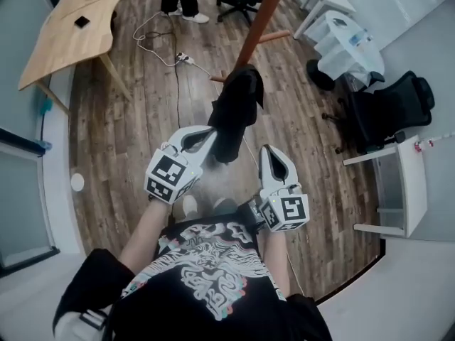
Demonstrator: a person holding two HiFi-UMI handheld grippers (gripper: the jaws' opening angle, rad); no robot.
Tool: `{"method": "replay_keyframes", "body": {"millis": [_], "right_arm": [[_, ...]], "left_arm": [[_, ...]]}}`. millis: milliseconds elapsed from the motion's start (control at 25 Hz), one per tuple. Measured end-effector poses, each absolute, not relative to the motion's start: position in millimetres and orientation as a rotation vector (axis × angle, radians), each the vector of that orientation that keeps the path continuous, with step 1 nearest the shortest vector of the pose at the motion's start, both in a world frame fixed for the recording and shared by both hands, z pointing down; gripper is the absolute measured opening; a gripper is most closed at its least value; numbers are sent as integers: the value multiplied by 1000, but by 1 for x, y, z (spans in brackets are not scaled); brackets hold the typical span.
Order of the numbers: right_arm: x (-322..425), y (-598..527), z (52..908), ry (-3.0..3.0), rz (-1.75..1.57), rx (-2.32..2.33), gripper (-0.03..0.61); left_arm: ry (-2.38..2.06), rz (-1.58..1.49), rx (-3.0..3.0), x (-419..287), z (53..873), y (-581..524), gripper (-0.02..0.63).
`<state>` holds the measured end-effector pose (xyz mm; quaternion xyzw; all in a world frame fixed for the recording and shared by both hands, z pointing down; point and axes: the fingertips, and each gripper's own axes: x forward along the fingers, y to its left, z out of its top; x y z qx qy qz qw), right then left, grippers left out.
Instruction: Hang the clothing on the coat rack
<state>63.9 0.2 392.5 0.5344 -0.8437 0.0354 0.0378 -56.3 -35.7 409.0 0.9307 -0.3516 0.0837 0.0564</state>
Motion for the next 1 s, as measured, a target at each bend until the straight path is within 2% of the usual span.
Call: {"method": "replay_keyframes", "body": {"millis": [320, 600, 1000], "right_arm": [[75, 33, 394, -2649, 157, 1565, -2], [117, 57, 382, -2685, 150, 1593, -2], [137, 79, 381, -2703, 155, 1576, -2]], "left_arm": [[-1198, 395, 2839, -46, 406, 2, -11], [-1231, 384, 2911, -4, 386, 37, -11], [-1412, 388, 2848, -8, 379, 51, -11]]}}
